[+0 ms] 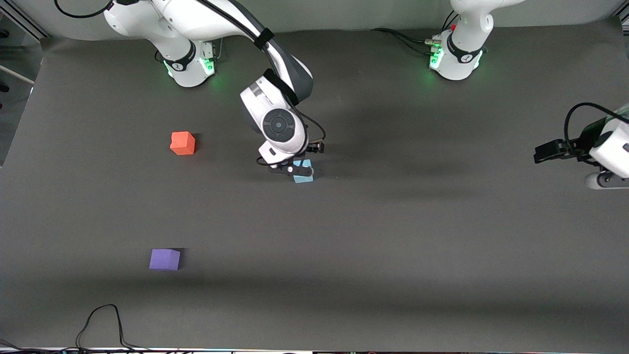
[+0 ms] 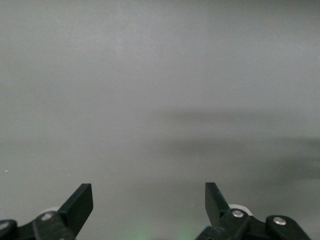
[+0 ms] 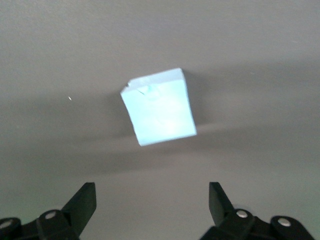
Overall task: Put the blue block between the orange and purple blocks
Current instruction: 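Lower the right gripper and grasp the blue cube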
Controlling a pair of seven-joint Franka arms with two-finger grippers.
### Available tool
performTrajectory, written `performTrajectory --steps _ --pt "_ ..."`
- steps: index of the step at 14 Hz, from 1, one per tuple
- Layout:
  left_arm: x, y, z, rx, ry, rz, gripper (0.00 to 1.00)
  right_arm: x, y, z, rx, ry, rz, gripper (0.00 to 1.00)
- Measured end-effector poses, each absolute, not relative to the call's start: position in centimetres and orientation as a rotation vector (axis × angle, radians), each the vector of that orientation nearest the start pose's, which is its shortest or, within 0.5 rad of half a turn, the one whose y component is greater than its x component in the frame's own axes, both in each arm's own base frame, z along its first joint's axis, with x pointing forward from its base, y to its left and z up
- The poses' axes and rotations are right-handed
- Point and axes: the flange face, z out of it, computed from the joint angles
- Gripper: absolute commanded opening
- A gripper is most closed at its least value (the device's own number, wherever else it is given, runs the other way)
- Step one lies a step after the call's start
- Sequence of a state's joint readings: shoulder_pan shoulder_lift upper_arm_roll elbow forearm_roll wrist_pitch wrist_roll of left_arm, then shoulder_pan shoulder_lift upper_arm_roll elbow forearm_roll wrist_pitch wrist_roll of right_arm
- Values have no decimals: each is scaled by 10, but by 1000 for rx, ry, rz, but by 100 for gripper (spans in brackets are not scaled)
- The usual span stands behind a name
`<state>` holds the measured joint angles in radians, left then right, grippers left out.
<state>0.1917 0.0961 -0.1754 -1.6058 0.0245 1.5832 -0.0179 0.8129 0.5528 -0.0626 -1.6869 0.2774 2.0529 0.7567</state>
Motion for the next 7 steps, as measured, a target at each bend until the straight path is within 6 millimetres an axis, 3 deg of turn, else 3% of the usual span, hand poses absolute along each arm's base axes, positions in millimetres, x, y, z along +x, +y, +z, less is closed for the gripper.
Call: performTrajectory --steps 4,7 --pt "566 9 577 -3116 -27 130 100 468 469 233 -3140 160 298 100" --pt "563 2 583 -3116 -10 114 100 472 465 225 -3175 71 253 100"
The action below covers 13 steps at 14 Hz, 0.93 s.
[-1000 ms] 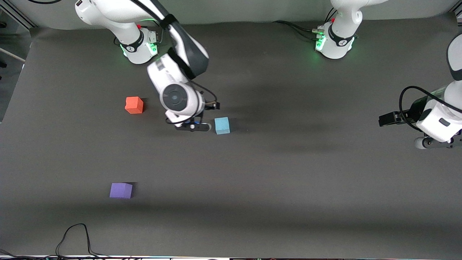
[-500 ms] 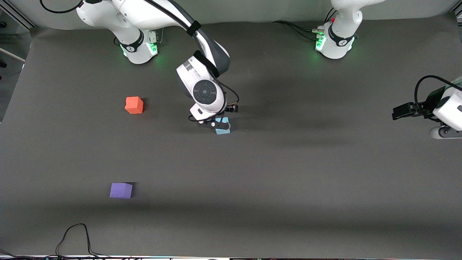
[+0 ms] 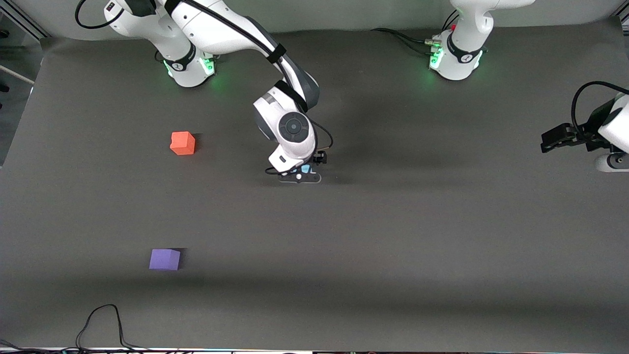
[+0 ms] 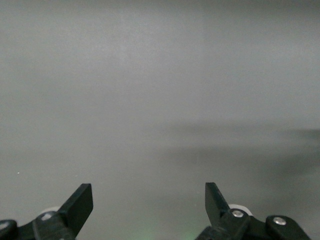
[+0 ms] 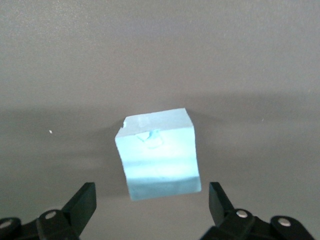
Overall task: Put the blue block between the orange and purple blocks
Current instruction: 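Lower the right gripper and grasp the blue cube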
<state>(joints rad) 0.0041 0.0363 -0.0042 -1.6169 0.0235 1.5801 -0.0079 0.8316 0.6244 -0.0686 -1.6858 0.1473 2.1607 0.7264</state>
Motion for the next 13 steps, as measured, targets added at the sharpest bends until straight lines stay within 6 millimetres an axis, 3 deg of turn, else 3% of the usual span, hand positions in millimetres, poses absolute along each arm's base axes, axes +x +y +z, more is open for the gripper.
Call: performTrajectory --steps 3,10,13 --pt "563 0 584 -3121 -5 117 100 475 467 225 -3162 59 216 100" --pt "563 -7 584 -3127 1 115 100 476 467 197 -3177 4 160 98" --pt "563 -17 584 -3127 29 117 100 465 477 187 -3179 -37 152 90"
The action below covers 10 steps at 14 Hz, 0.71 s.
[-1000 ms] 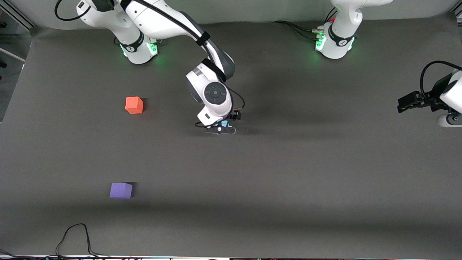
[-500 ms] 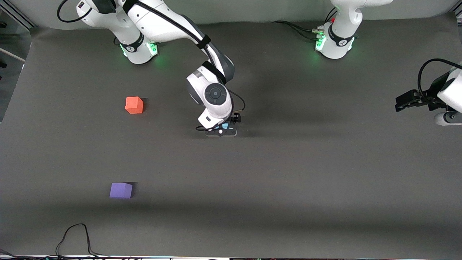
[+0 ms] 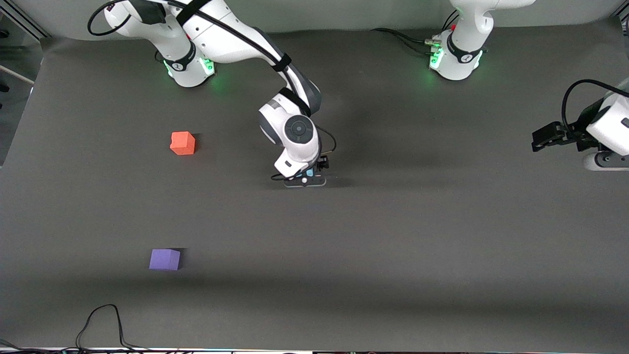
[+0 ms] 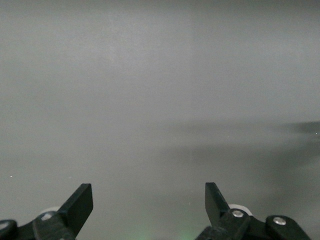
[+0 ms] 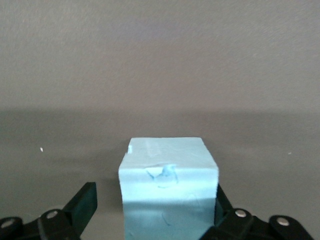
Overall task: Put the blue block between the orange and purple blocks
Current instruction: 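Lower the right gripper and grasp the blue cube, then carry the blue cube with the right gripper toward the orange cube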
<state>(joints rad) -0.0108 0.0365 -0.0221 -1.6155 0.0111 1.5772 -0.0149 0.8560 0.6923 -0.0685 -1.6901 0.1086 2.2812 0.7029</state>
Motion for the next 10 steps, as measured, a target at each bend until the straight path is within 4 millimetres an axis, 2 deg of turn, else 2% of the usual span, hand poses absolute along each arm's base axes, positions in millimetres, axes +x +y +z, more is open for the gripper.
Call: performTrajectory --steps 2,4,7,10 --pt "563 -19 583 -3127 34 117 100 463 478 184 -3180 -46 148 62" --pt "563 -19 583 -3127 34 119 100 462 477 181 -3185 -54 140 41" --pt "563 -19 582 -3127 35 124 100 462 476 181 -3194 -77 128 28" --pt "562 -19 582 -3126 53 131 100 463 476 182 -3194 -88 124 25"
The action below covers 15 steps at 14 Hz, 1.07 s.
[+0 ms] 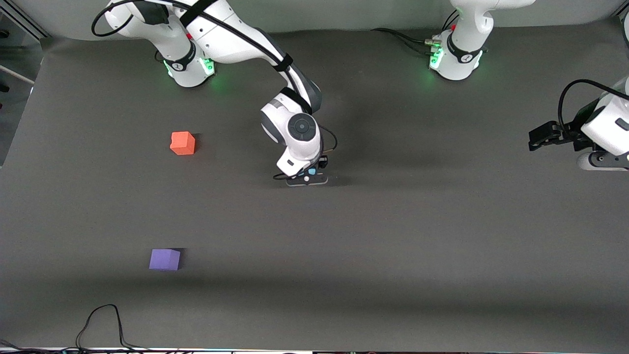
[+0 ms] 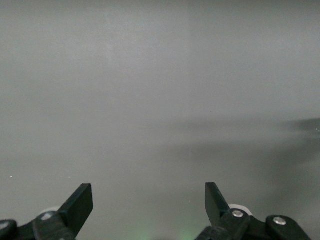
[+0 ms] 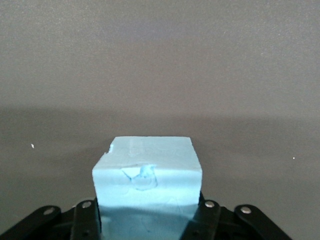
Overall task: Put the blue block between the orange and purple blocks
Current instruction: 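Carry the blue cube with the right gripper toward the orange cube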
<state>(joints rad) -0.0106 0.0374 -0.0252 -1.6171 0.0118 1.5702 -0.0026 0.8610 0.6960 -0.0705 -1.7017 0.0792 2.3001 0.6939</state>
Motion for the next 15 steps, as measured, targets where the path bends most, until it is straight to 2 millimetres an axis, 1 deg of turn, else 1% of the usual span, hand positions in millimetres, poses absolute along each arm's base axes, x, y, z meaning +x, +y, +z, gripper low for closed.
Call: performTrajectory --steps 2,3,5,6,7,8,10,13,15 --pt "562 -18 582 -3126 55 133 100 466 475 187 -3192 -94 113 23" --pt "562 -17 582 -3126 56 133 100 470 473 193 -3191 -98 106 22" --pt "562 -17 582 -3126 57 133 100 482 463 217 -3188 -91 106 20" --pt "562 -17 582 -3126 58 134 100 491 456 236 -3186 -90 112 20" --pt "562 -17 582 -3126 58 134 100 498 447 259 -3184 -98 124 20" --pt "562 -17 582 -3126 58 134 100 508 434 286 -3179 -108 135 20" --pt "563 -17 582 -3126 58 124 100 525 403 348 -3158 -117 133 20" --pt "565 -17 584 -3127 58 97 100 541 357 438 -3139 -142 152 20" --pt "565 -17 584 -3127 58 93 100 549 330 487 -3133 -184 181 20"
